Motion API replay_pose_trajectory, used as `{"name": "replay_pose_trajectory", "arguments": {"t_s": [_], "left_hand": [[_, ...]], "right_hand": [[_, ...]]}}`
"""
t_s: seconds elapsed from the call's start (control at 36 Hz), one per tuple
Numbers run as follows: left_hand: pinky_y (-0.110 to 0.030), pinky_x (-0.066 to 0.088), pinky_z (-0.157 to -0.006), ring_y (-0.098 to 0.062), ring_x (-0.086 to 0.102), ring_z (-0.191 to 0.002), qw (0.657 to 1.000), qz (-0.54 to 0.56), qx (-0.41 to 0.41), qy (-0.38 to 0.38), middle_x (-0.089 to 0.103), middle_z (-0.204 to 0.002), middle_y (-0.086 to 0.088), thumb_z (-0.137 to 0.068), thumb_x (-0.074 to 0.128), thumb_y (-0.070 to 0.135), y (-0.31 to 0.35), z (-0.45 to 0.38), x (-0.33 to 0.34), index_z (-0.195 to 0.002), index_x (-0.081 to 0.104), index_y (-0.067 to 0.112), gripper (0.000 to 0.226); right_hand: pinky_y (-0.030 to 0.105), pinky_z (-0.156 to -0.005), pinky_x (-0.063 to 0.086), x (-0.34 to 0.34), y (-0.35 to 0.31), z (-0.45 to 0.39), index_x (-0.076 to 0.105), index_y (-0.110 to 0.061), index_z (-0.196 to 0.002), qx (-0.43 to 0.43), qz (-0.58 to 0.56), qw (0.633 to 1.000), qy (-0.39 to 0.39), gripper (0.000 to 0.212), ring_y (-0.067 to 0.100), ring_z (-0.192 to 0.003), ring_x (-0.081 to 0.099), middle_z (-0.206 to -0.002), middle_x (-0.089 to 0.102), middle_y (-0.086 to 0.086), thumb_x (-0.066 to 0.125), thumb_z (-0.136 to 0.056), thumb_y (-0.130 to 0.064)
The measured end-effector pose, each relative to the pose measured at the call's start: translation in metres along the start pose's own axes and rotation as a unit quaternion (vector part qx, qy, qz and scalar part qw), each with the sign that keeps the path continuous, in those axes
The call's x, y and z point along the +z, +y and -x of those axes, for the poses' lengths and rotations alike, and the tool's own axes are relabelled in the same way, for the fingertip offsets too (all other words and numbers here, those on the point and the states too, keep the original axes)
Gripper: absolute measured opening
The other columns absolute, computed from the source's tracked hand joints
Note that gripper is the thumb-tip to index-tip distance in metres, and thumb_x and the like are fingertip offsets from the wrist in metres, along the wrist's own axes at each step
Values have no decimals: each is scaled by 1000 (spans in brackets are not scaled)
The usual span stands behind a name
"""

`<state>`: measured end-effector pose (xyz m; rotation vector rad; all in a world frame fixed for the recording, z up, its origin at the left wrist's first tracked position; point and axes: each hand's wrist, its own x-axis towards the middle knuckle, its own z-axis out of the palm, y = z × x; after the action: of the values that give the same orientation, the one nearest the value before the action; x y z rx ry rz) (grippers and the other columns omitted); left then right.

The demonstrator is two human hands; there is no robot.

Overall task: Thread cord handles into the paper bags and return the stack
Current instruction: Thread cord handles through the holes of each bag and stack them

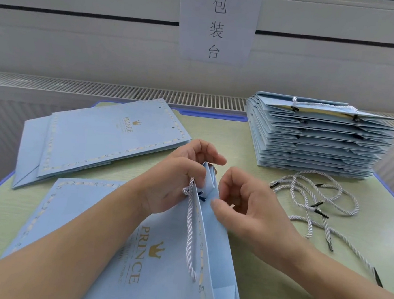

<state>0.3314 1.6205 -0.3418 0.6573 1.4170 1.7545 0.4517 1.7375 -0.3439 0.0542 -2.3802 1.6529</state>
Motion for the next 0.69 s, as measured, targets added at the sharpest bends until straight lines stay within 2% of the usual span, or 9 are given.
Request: {"name": "replay_pose_trajectory", "arguments": {"t_s": [0.08,0.22,0.31,0.42,0.53,0.64,0.69], "left_hand": [[-30,40,-64,-16,54,-72,1000,-1,-5,6,67,-87,0,-46,42,-9,0,0,0,-100,50,6,56],[-29,45,-62,-16,55,-74,1000,-6,-6,25,67,-90,-1,-45,41,-7,1,0,0,-90,51,10,50],[-31,41,-65,-17,53,-77,999,-25,-4,32,66,-91,-2,-44,41,-6,0,0,2,-90,51,10,50],[-28,43,-61,-17,56,-72,999,-36,-2,33,66,-90,-2,-43,42,-6,-1,0,6,-90,50,9,50],[-23,44,-54,-18,54,-74,998,-48,3,32,64,-90,-1,-44,42,-6,-2,0,9,-90,50,9,49],[-22,44,-53,-17,53,-73,998,-51,6,35,61,-89,-3,-44,42,-5,-1,0,9,-94,50,5,52],[-21,45,-52,-15,54,-69,998,-51,5,35,60,-85,-2,-44,43,-5,-1,0,10,-97,51,5,55]], "right_hand": [[23,-52,36,-1,2,1,53,-20,-77,-7,63,998,-2,6,5,-55,42,-59,47,-10,56,-72,-20],[13,-50,33,-1,-2,3,71,-31,-92,20,134,991,-22,27,6,-46,39,-56,47,-9,58,-82,-9],[15,-55,36,-1,-4,-1,72,-29,-98,35,207,977,-46,28,8,-55,46,-61,50,-11,57,-84,-11],[15,-61,34,2,-1,-6,72,-35,-81,53,206,977,-35,21,5,-60,47,-79,53,-13,63,-82,-16],[16,-62,34,3,4,-6,61,-41,-61,56,175,983,-18,34,3,-64,45,-81,50,-15,67,-80,-13],[7,-69,38,7,5,-4,63,-40,-59,33,106,994,19,41,-8,-80,49,-95,52,-14,69,-80,-6],[9,-70,41,9,10,-2,66,-41,-59,7,95,994,52,40,-7,-90,51,-102,51,-15,73,-77,-6]]}}
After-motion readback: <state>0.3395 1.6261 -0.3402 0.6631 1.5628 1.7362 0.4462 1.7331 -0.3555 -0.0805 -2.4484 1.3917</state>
